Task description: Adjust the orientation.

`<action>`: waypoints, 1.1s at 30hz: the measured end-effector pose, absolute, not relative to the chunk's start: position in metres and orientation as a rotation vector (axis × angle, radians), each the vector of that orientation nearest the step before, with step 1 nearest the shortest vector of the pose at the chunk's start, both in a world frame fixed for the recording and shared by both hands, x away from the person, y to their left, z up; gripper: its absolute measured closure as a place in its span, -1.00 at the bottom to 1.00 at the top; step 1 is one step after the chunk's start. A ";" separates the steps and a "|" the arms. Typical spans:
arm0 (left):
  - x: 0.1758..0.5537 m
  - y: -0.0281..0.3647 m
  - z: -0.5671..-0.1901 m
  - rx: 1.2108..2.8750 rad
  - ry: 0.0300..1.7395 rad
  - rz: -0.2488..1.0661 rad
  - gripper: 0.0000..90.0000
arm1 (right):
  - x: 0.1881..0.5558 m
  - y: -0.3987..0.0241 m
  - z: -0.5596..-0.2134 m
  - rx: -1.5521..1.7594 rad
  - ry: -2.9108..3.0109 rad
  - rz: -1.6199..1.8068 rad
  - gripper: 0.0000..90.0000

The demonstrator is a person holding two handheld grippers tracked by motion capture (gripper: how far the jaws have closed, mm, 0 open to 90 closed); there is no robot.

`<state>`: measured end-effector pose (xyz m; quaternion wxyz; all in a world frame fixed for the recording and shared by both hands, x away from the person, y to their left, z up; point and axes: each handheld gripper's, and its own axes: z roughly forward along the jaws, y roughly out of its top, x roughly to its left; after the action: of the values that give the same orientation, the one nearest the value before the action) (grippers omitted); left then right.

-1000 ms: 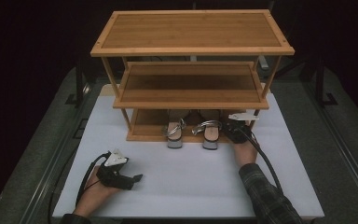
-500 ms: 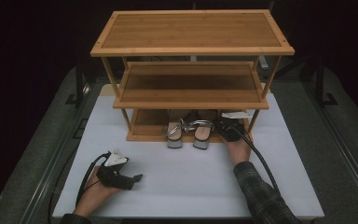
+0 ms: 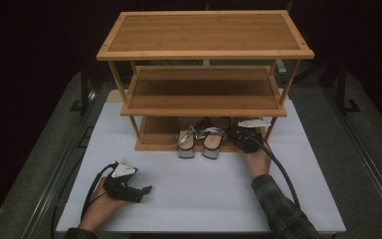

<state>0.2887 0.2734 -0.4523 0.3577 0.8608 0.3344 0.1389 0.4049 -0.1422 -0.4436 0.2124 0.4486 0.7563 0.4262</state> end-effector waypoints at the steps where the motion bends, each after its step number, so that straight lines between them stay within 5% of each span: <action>1: 0.289 0.273 -0.452 2.220 0.863 0.358 -0.72 | 0.403 -0.145 -0.443 1.250 2.117 1.176 0.80; 20: 0.289 0.270 -0.452 2.225 0.864 0.357 -0.80 | 0.352 -0.193 -0.413 1.254 2.191 1.143 -0.44; 33: 0.289 0.270 -0.453 2.225 0.861 0.360 -0.81 | 0.312 -0.241 -0.410 1.319 2.178 1.111 -0.69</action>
<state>0.2890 0.2702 -0.4529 0.3563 0.8615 0.3336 0.1396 0.3117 -0.2413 -0.4103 0.1808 0.4669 0.7712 0.3932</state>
